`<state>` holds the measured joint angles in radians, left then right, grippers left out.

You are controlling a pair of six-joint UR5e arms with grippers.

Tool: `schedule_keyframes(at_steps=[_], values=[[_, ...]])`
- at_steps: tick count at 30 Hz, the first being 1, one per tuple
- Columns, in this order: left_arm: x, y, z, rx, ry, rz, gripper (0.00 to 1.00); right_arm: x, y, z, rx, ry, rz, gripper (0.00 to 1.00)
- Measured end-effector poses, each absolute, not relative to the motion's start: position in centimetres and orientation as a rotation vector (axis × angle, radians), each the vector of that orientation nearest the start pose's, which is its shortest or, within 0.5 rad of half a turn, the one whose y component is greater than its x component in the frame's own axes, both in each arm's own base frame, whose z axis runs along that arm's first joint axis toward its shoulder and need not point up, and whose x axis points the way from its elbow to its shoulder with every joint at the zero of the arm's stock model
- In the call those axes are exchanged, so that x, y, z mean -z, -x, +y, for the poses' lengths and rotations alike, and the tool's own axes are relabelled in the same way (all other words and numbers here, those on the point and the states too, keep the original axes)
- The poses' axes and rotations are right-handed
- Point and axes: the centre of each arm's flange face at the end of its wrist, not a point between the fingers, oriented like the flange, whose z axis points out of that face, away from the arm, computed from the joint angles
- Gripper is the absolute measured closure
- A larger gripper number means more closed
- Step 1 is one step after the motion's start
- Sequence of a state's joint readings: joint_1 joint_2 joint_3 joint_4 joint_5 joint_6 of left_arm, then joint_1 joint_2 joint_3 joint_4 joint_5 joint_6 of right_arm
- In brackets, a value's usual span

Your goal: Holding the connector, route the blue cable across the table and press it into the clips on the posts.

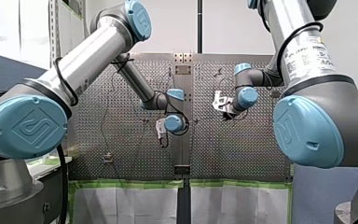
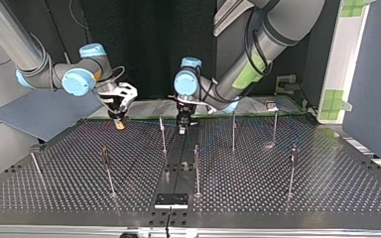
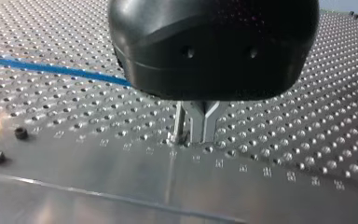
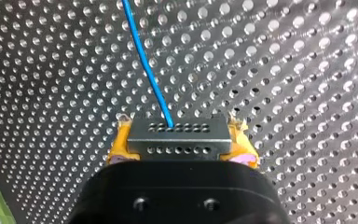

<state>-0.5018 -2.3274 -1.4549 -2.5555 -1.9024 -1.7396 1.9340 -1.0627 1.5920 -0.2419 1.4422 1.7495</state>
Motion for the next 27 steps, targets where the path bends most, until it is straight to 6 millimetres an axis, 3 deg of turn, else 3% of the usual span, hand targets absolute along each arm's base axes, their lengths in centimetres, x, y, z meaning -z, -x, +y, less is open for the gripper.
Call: schedule_keyframes(at_steps=[2,3,4,5,7,8,9,21,27], values=[[-13.2,-56.1,-42.0,0.239,-0.016,1.636,0.97,-21.2,-35.2,-52.1,-1.483,-1.740,-1.313,1.00],[-13.1,-56.1,-42.0,0.232,-0.020,1.644,0.85,-21.2,-35.2,-52.1,-1.483,-1.740,-1.313,1.00],[-13.1,-56.0,-41.9,0.226,-0.024,1.650,0.53,-21.2,-35.1,-52.2,-1.482,-1.740,-1.314,1.00],[-13.0,-55.9,-42.0,0.220,-0.028,1.655,0.53,-21.2,-35.0,-52.2,-1.481,-1.739,-1.315,1.00],[-12.9,-55.6,-42.0,0.204,-0.043,1.670,0.18,-21.2,-34.9,-52.3,-1.480,-1.739,-1.317,1.00],[-12.9,-55.4,-42.1,0.198,-0.051,1.676,0.18,-21.2,-34.9,-52.3,-1.479,-1.739,-1.317,1.00],[-12.8,-55.2,-42.2,0.189,-0.063,1.684,0.00,-21.2,-34.8,-52.3,-1.478,-1.739,-1.318,1.00],[-12.5,-53.3,-42.3,0.076,-0.111,1.765,0.00,-21.1,-34.4,-52.5,-1.468,-1.739,-1.324,1.00],[-14.2,-51.6,-43.4,0.074,-0.112,1.773,0.00,-21.1,-34.3,-52.5,-1.464,-1.743,-1.328,1.00]])
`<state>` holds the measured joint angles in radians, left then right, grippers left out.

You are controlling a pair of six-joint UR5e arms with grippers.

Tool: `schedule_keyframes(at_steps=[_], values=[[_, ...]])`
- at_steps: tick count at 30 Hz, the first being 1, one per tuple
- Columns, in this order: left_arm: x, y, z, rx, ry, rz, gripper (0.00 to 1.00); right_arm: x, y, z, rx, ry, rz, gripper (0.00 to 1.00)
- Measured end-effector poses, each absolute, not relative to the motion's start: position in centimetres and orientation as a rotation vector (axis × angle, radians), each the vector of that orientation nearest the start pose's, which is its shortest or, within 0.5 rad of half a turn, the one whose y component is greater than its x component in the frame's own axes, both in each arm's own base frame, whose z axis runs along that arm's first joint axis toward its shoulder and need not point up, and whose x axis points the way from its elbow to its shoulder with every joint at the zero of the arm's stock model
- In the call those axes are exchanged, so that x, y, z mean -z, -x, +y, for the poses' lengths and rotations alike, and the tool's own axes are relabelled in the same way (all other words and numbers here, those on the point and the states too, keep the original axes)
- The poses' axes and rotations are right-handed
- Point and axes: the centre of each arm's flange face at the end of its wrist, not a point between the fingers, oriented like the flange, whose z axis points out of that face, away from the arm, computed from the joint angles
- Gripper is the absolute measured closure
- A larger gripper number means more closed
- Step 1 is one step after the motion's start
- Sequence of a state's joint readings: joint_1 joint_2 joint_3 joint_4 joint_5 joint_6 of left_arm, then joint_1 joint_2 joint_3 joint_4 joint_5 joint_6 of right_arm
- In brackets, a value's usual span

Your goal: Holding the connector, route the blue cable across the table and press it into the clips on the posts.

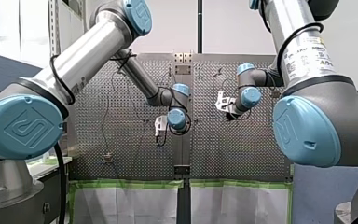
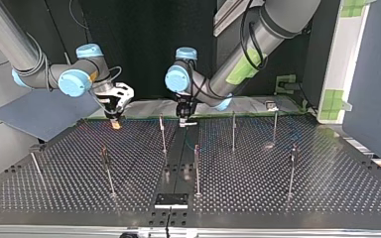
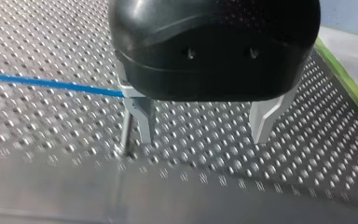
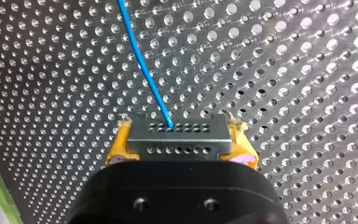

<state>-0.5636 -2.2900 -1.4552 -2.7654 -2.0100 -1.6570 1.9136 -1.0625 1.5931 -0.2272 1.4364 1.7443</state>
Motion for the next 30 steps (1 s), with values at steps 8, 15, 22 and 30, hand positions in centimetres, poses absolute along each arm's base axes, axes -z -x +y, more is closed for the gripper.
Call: schedule_keyframes(at_steps=[8,15,22,30], values=[[-18.2,-48.5,-45.8,0.115,-0.137,1.758,0.00,-21.1,-34.3,-52.5,-1.463,-1.745,-1.329,1.00],[-20.2,-46.5,-46.8,0.125,-0.151,1.756,0.00,-21.1,-34.2,-52.5,-1.461,-1.744,-1.334,1.00],[-20.3,-44.7,-48.6,0.156,-0.171,1.745,0.00,-21.0,-33.5,-52.5,-1.432,-1.758,-1.355,1.00],[-20.9,-42.1,-52.0,0.260,-0.157,1.685,0.00,-21.7,-32.5,-52.6,-1.393,-1.773,-1.348,1.00]])
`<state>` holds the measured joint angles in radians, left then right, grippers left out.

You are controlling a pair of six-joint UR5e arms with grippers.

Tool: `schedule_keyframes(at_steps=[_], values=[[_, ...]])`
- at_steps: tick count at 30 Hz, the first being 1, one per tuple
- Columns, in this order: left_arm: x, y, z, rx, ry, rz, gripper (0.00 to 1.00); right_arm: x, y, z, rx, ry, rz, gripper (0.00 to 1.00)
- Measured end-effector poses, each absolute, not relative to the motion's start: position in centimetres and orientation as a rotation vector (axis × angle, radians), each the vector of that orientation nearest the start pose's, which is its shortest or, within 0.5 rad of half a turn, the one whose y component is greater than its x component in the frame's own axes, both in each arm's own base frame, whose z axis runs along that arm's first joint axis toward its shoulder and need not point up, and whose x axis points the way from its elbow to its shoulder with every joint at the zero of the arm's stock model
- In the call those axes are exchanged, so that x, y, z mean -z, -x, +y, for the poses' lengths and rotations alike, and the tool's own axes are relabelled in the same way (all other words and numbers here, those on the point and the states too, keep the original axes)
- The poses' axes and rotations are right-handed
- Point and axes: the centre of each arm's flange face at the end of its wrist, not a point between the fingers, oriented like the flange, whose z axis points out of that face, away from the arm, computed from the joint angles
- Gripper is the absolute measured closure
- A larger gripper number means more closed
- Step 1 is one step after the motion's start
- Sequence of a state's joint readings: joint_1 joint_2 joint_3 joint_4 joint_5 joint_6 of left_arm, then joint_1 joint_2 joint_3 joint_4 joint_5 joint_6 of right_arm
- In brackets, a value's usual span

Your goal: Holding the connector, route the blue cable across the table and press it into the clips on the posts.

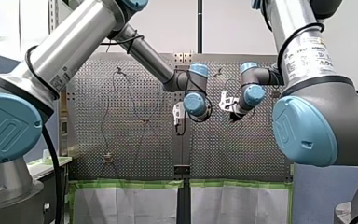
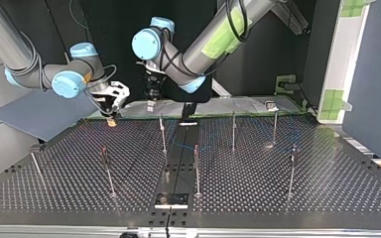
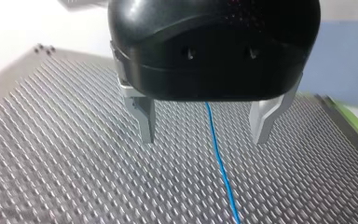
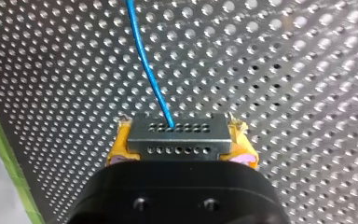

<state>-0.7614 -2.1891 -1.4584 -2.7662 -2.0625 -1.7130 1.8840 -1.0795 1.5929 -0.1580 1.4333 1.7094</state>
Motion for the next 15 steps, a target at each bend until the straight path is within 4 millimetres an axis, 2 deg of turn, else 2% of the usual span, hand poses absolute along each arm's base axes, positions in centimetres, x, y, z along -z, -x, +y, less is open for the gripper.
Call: schedule_keyframes(at_steps=[4,8,15], values=[[-21.5,-42.6,-52.4,0.310,-0.117,1.656,0.00,-23.2,-32.1,-52.5,-1.410,-1.759,-1.334,1.00],[-21.7,-43.7,-52.3,0.336,-0.080,1.646,0.00,-23.8,-31.8,-52.5,-1.423,-1.753,-1.331,1.00],[-20.1,-45.1,-52.9,0.347,-0.069,1.680,0.00,-24.2,-31.3,-52.7,-1.438,-1.748,-1.328,1.00]])
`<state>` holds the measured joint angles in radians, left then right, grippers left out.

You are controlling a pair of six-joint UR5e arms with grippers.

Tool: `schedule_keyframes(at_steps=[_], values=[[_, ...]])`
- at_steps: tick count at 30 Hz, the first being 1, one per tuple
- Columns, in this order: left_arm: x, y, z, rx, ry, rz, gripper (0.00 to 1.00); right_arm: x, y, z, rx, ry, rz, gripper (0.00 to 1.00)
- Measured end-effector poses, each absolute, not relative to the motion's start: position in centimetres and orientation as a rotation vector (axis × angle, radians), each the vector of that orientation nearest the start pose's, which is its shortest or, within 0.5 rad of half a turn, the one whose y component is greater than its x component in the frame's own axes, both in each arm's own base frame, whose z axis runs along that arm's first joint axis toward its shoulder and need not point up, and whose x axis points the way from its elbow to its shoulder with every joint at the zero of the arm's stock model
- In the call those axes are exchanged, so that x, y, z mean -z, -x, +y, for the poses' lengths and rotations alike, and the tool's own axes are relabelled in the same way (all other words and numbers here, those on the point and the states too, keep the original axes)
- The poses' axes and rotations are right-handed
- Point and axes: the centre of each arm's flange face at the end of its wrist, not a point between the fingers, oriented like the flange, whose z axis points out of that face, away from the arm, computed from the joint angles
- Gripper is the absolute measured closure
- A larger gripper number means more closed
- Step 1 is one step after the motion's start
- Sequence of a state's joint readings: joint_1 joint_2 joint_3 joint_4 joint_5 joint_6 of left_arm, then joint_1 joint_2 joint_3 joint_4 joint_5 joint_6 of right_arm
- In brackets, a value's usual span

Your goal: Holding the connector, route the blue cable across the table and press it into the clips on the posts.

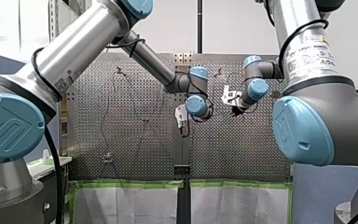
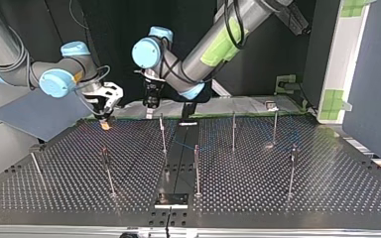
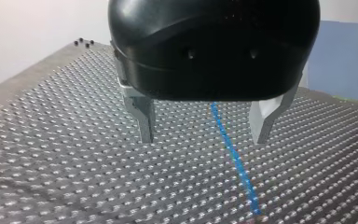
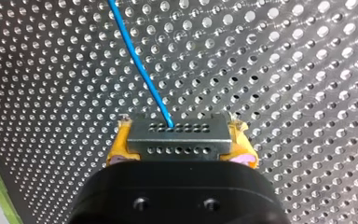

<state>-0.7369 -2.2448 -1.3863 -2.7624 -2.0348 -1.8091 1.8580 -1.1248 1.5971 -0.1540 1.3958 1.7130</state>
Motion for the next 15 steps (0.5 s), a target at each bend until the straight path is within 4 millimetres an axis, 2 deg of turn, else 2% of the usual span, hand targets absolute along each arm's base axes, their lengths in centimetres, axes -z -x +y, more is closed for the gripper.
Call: schedule_keyframes(at_steps=[11,15], values=[[-17.2,-46.5,-54.7,0.368,-0.072,1.732,0.00,-24.2,-31.3,-52.8,-1.459,-1.764,-1.318,1.00],[-16.1,-47.8,-54.7,0.337,-0.045,1.733,0.00,-24.2,-31.3,-52.7,-1.462,-1.767,-1.316,1.00]])
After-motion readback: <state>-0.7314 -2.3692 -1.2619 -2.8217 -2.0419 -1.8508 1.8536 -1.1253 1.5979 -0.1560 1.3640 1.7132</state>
